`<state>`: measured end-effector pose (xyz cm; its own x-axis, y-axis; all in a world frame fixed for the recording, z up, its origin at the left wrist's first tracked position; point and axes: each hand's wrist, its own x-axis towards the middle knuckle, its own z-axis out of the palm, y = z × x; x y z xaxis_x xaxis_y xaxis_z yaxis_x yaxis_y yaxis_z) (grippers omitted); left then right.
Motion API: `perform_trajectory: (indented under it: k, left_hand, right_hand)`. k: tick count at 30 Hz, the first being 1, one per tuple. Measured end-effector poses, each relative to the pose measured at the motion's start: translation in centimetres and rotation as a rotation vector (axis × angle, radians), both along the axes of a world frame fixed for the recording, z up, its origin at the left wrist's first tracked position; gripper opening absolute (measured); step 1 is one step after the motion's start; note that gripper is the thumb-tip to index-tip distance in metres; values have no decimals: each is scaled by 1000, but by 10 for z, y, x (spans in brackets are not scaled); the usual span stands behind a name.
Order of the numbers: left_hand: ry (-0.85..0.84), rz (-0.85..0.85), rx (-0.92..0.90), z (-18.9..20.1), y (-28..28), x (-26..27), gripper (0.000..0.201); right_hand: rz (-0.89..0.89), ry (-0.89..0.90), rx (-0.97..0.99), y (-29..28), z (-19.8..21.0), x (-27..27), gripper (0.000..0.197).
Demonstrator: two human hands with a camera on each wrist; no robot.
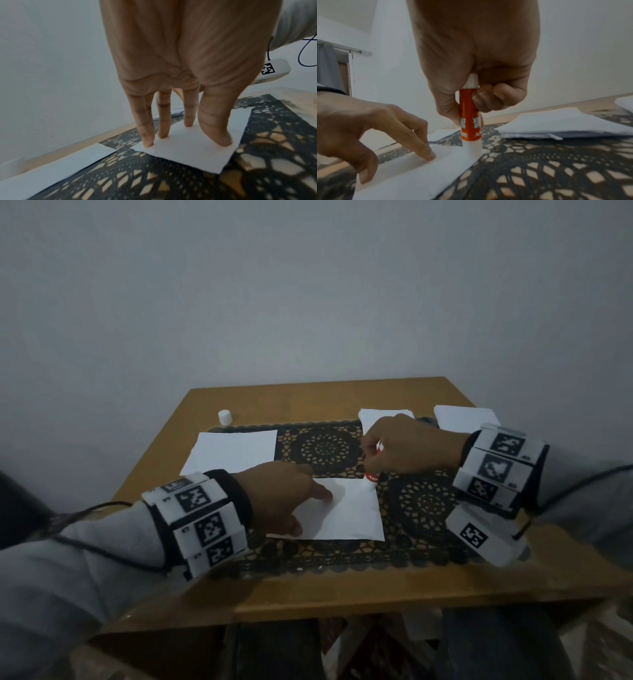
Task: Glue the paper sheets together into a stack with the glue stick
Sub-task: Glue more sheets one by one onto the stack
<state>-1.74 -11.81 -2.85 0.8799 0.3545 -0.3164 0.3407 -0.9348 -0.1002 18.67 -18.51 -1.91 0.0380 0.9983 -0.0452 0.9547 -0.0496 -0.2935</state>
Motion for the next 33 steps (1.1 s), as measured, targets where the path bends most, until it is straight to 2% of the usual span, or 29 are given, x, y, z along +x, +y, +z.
perform_trajectory:
  k: [2,7,11,19,27,33]
  left_hand:
    - [4,-5,1,0,1,2,71]
    - [7,-2,-15,0,4,5,80]
    - [45,-18,25,0,3,12,81]
    - [36,-22,62,-5,4,11,81]
    - [32,-22,52,-5,5,11,81]
    - [37,0,26,-7,4,10,79]
  right_hand:
    - [-27,-19,15,-2,5,3,24]
    - [-74,80,102,-5,17,8,23]
    - [-36,21,83,-7,9,0,17]
    - [-39,6,82,-10,-2,-12,20]
    - [39,111,-1,-26,-5,-20,19]
    - [32,149,-46,-37,-7,-27,15]
